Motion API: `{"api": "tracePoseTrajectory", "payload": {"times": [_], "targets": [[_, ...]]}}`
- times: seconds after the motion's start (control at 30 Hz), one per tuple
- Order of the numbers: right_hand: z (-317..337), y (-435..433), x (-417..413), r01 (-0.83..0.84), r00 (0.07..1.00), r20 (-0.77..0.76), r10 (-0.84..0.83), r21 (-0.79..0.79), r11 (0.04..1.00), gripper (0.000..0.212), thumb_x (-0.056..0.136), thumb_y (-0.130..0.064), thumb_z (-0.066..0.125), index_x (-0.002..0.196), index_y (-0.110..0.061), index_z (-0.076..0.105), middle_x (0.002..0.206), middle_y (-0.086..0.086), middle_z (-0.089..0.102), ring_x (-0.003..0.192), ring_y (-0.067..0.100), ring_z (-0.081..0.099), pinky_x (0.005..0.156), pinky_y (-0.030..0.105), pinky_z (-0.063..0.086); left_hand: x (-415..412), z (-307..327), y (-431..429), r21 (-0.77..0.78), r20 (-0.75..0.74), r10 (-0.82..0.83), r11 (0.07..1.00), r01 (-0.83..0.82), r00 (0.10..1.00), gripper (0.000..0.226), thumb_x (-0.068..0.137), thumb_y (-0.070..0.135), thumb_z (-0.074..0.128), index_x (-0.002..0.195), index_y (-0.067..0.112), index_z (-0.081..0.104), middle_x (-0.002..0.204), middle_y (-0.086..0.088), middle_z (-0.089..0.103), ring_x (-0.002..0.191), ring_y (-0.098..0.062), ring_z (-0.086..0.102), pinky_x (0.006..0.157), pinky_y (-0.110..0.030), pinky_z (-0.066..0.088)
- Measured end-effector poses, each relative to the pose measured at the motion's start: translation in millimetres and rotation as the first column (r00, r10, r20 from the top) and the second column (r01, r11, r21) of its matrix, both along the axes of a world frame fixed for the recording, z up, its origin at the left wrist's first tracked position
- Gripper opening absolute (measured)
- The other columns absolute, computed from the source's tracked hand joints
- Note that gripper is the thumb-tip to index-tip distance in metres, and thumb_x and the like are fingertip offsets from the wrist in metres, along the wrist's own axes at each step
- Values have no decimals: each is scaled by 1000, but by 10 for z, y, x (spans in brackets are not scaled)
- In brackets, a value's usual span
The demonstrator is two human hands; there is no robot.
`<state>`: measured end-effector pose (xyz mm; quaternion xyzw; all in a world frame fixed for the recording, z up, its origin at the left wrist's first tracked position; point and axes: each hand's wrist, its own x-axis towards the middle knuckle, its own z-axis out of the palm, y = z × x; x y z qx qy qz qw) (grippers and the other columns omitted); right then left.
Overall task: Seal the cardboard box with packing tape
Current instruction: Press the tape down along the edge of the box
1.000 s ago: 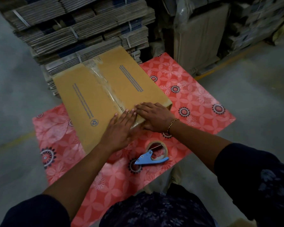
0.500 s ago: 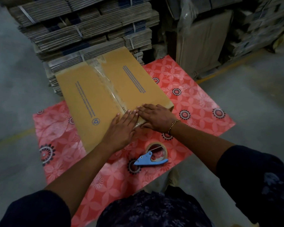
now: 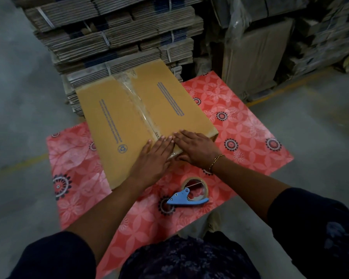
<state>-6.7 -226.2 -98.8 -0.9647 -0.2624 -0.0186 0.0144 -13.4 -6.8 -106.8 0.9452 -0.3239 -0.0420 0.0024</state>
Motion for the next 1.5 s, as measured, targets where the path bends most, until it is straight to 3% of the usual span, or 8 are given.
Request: {"api": "tracePoseTrajectory", "payload": {"times": [0.43, 0.67, 0.77, 0.87, 1.0, 1.1, 1.3, 1.5], "targets": [[-3, -80, 44, -74, 997, -24, 74, 17, 997, 69, 88, -40, 67, 147, -12, 45, 154, 7, 47, 142, 26, 43, 105, 42, 46, 42, 119, -21, 39, -149, -16, 999, 22, 989, 79, 98, 34, 42, 160, 18, -4, 170, 1, -9, 156, -18, -10, 126, -50, 3], [101, -384, 29, -110, 978, -163, 130, 124, 986, 67, 90, -42, 51, 151, -18, 39, 162, 2, 32, 150, 19, 27, 119, 40, 25, -172, 80, 360, -19, -99, 322, 946, -325, 942, 98, 86, 85, 9, 161, 22, 3, 170, 0, -5, 157, -22, -4, 124, -50, 8], [143, -600, 104, 18, 997, -72, 4, 302, 953, 53, 86, -46, 51, 128, -16, 64, 145, 9, 57, 134, 29, 51, 108, 47, 43, -386, 59, 744, -87, -92, 590, 797, -597, 802, 89, 91, 77, 13, 160, 21, 14, 170, -5, 11, 156, -29, 11, 120, -57, 15], [147, -807, 290, 297, 955, -147, -259, 498, 815, 59, 85, -48, 51, 128, -9, 61, 138, 16, 58, 125, 33, 53, 104, 45, 45, -636, 26, 932, -212, -251, 796, 510, -834, 551, 95, 89, 77, 29, 160, 15, 14, 169, -14, 12, 155, -34, 15, 120, -55, 19], [91, -828, 602, 743, 641, -720, -264, 496, 450, 82, 85, -61, 64, 147, -14, 41, 147, 8, 49, 127, 27, 52, 105, 49, 46, -617, 38, 726, -396, -754, 605, -107, -912, 257, 74, 92, 60, 58, 152, 23, 36, 147, -9, 54, 134, -31, 52, 100, -37, 44], [-141, -806, 758, 811, 535, -833, -143, 460, 361, 96, 66, -79, 69, 140, -21, 52, 136, 4, 62, 117, 25, 63, 103, 49, 50, -531, 8, 654, -442, -837, 501, -388, -809, 218, 62, 81, 64, 67, 128, 25, 62, 121, -3, 70, 112, -27, 67, 92, -38, 52], [-87, -648, 675, 738, 637, -762, -118, 558, 379, 50, 90, -47, 68, 129, -17, 63, 119, 5, 71, 99, 20, 69, 78, 30, 53, -536, 61, 636, -451, -813, 553, -403, -796, 181, 65, 74, 64, 66, 124, 22, 67, 114, -4, 74, 103, -26, 70, 92, -44, 56], [-49, -212, 539, 721, 666, -734, -130, 589, 365, 79, 70, -72, 66, 130, -22, 60, 120, 0, 72, 105, 21, 69, 92, 42, 55, -709, 133, 1125, -506, -780, 583, -377, -776, 226, 54, 80, 57, 69, 122, 24, 68, 112, -1, 75, 102, -22, 71, 94, -45, 57]]}}
